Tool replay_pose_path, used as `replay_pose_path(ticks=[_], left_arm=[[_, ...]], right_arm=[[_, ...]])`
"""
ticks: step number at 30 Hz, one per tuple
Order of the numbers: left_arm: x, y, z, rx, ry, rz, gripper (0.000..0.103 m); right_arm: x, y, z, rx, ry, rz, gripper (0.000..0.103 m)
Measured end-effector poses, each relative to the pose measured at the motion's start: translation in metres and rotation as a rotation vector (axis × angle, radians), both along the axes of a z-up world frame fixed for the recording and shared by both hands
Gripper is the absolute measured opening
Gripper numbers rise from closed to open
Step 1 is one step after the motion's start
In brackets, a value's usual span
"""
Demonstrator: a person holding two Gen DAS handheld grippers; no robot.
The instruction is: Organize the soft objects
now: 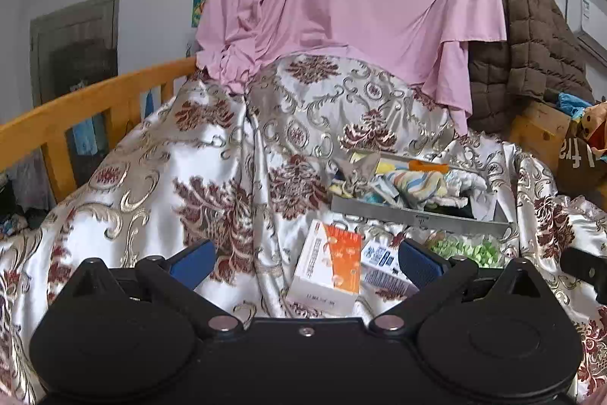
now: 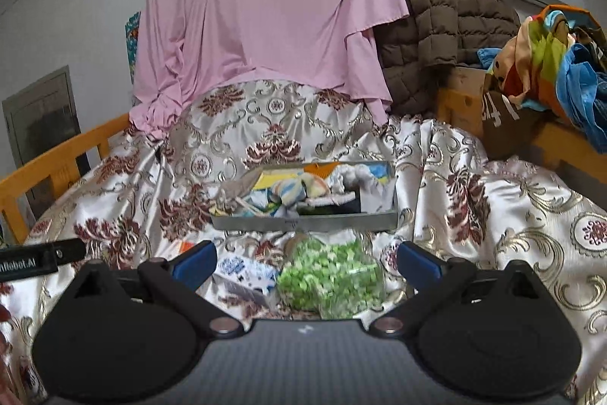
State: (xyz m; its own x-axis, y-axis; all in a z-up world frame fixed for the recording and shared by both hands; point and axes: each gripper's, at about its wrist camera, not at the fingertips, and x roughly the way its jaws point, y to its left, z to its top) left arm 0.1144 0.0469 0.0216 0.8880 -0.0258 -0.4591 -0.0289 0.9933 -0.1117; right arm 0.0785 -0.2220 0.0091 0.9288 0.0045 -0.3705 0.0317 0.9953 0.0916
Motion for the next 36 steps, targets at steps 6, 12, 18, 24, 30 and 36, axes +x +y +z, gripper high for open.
replay_pose_path(ticks=[6, 12, 18, 24, 30, 36], left_arm=[[-0.008, -0.005, -0.01, 0.027, 0.055, 0.001, 0.102], [-0.012, -0.009, -0.014, 0.064, 0.076, -0.018, 0.102], [-0.012, -0.014, -0.019, 0.07, 0.124, -0.023, 0.102], [-0.008, -0.021, -0.034, 0.114, 0.208, -0.04, 0.102], [-0.005, -0.022, -0.039, 0.111, 0.237, -0.037, 0.102], [-0.001, -0.025, -0.043, 0.122, 0.264, -0.028, 0.102]], right_arm=[[-0.007, 0.004, -0.018, -0.016, 0.034, -0.006, 0.103], [-0.013, 0.008, -0.038, -0.007, 0.083, -0.007, 0.103], [-0.019, 0.007, -0.04, -0.004, 0.074, -0.002, 0.103], [-0.014, 0.007, -0.045, 0.002, 0.104, -0.007, 0.103], [-0.009, 0.009, -0.047, -0.008, 0.13, -0.012, 0.103], [-0.005, 0.008, -0.049, 0.001, 0.146, -0.016, 0.103]])
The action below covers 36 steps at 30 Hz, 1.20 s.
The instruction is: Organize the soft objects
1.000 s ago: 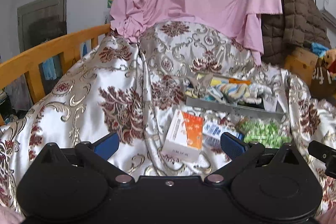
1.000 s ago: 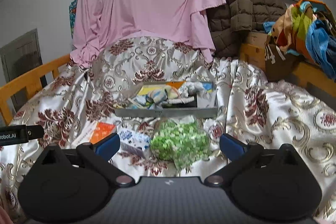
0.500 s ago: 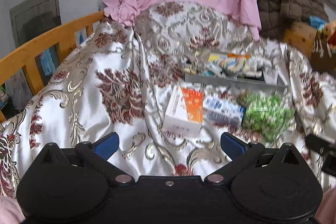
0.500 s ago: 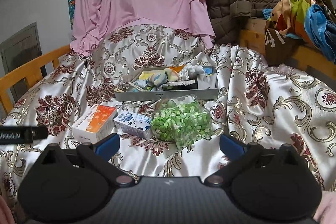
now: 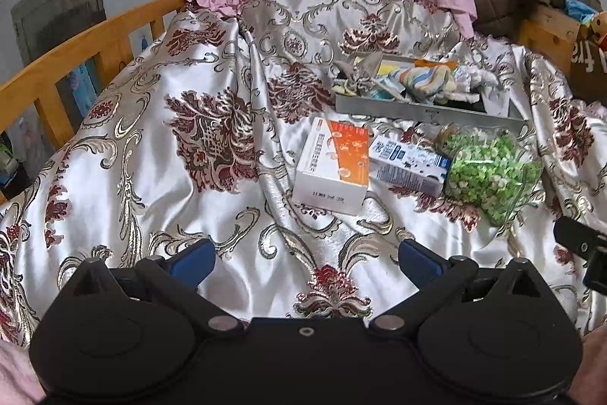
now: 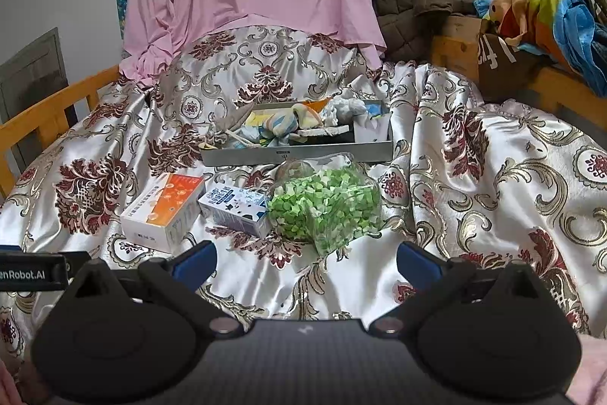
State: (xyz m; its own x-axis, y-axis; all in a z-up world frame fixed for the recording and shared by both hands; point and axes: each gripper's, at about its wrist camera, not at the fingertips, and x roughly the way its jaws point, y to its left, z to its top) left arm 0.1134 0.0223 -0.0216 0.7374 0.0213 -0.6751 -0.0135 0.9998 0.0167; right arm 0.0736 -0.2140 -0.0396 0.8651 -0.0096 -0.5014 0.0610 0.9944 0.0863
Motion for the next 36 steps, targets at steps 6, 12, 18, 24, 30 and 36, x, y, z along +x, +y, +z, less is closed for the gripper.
replay_pose_path(ticks=[6, 12, 18, 24, 30, 36], left_arm=[[0.003, 0.001, -0.003, -0.006, -0.001, 0.015, 0.102], [0.008, 0.0, -0.006, -0.012, -0.009, 0.054, 0.102], [0.015, -0.003, -0.011, 0.002, 0.005, 0.062, 0.102], [0.018, 0.0, -0.014, -0.009, 0.001, 0.08, 0.102], [0.021, 0.0, -0.017, -0.008, 0.023, 0.082, 0.102], [0.021, 0.0, -0.017, -0.007, 0.021, 0.083, 0.102]], right_arm=[[0.011, 0.002, -0.001, 0.002, 0.027, 0.0, 0.103], [0.024, 0.006, -0.006, 0.014, 0.057, 0.016, 0.103], [0.03, 0.007, -0.01, 0.031, 0.061, 0.046, 0.103], [0.039, 0.005, -0.014, 0.059, 0.092, 0.04, 0.103], [0.043, 0.002, -0.018, 0.076, 0.11, 0.03, 0.103], [0.044, 0.002, -0.019, 0.074, 0.12, 0.026, 0.103]])
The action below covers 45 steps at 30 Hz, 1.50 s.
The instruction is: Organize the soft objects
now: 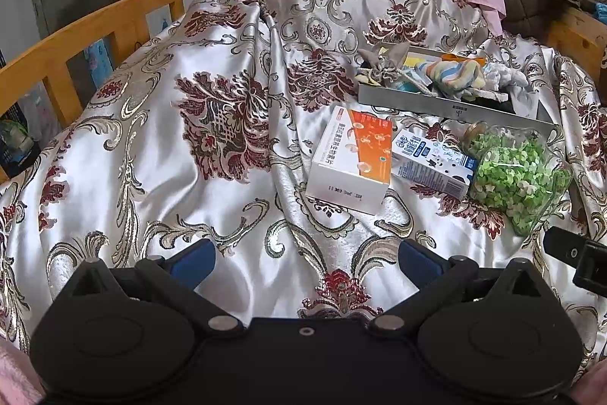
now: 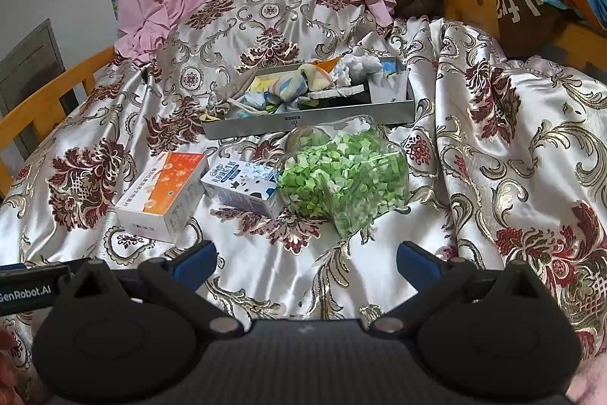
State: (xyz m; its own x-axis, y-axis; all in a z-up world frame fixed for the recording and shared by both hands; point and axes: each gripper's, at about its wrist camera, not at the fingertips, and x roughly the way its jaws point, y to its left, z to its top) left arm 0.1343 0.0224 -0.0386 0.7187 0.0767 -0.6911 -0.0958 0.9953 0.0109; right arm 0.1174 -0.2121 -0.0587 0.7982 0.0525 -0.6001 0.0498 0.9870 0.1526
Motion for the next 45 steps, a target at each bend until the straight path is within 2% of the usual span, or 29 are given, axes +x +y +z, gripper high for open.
replay_pose_path(ticks=[45], left_arm=[[0.0006, 0.0009, 0.0019, -0.003, 0.001, 0.003, 0.102]], right_arm=[[-0.0002, 0.0012, -0.0012, 0.002, 0.012, -0.012, 0.103]])
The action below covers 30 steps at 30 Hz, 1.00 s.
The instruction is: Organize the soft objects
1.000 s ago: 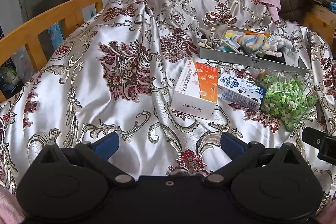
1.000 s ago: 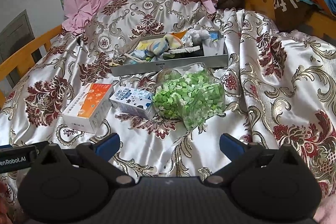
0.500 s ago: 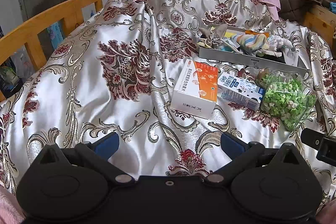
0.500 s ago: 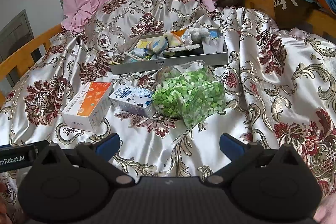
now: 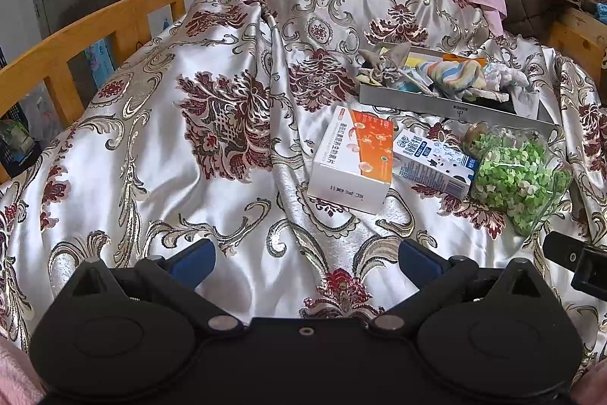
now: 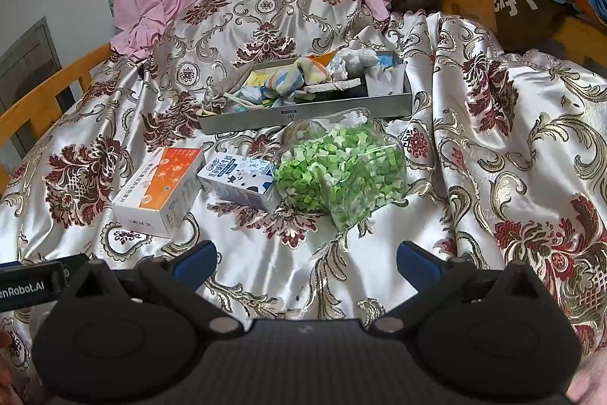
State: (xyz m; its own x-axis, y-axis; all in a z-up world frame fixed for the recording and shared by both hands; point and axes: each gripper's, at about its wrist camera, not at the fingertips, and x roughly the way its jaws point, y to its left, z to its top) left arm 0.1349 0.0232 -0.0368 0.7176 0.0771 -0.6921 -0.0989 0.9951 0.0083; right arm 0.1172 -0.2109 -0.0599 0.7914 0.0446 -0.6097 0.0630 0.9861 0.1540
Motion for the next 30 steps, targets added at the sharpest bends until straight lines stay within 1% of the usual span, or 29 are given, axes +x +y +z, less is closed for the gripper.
replay_pose_path(ticks=[22, 24, 27, 30], left_arm=[[-0.0011, -0.0008, -0.0026, -0.006, 0.012, -0.007, 0.102], [0.0, -0.0009, -0.0017, -0.006, 0.026, -0.009, 0.102], [0.0001, -0.0006, -0.0001, -0.028, 0.046, -0.016, 0.102], [0.0004, -0.001, 0.0011, -0.015, 0.054, -0.007, 0.102]], right_arm=[[0.0002, 0.0004, -0.0008, 0.001, 0.002, 0.0, 0.103], [0.0001, 0.0003, -0.0008, 0.002, 0.002, 0.0, 0.103], [0.0002, 0.0001, -0.0009, 0.002, 0.002, 0.0, 0.103], [0.0002, -0.0002, -0.0009, 0.002, 0.002, 0.0, 0.103]])
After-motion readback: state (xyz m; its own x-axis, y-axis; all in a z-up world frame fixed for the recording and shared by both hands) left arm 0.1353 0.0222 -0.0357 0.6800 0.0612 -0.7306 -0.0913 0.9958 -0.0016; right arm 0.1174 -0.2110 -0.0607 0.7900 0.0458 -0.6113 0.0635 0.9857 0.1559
